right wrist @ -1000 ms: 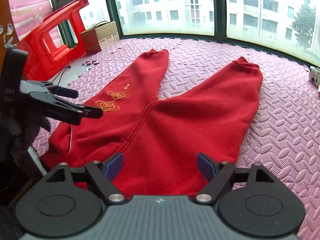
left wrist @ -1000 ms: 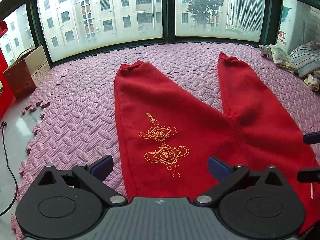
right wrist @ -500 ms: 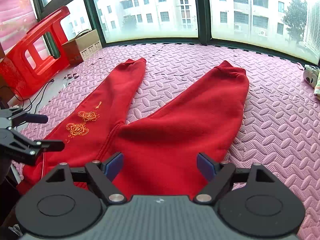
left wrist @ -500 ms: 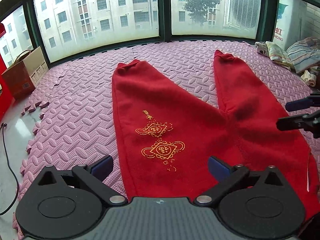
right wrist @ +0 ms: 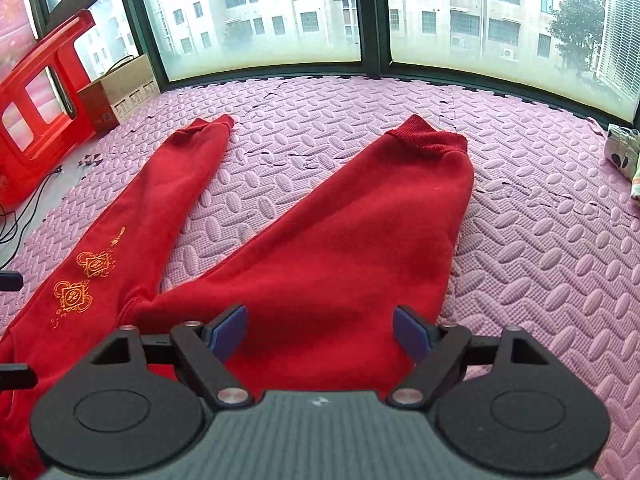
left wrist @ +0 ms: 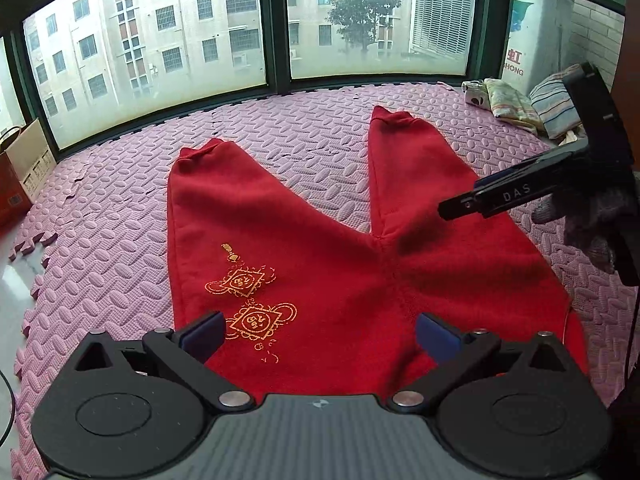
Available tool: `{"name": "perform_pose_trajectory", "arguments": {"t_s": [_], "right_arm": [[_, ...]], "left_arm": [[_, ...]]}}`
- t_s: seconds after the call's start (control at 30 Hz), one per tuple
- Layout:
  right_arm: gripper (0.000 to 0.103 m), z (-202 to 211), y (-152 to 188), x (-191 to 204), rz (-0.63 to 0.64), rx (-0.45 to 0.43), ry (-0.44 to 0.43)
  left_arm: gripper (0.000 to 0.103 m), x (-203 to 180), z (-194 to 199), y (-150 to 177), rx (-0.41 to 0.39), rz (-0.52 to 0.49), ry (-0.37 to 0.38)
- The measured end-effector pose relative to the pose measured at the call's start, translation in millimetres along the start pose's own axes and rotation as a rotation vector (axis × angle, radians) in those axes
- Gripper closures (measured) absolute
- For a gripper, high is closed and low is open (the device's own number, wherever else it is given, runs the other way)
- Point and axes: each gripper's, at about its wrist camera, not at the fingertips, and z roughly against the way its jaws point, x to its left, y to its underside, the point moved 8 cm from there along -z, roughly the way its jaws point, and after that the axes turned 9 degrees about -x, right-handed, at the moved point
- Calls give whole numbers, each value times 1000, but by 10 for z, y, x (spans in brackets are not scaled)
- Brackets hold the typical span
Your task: Fold clothes
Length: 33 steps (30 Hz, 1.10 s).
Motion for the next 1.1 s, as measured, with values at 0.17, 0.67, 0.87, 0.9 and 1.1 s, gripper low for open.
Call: {"name": "perform_pose_trajectory", "arguments": {"t_s": [0.17,0.67,0.87,0.9,1.1], "right_arm": [[21,-216,-137,-163,-14,-3,-1],[21,-721,-577,-427,9,-22,13],[21,-803,-631,-409,98,-2,41],[21,-845,-635,-415,107,4,52],[20,-1121,-794,-425,97,-9,85]], "left_arm": [[0,-13,-71,26,25,0,11],[0,14,-217,96,79,26,29],[0,46,-254,108,87,38,31],[0,50,-258,109,88,38,31],[0,112,-300,173,109,57,26]]}}
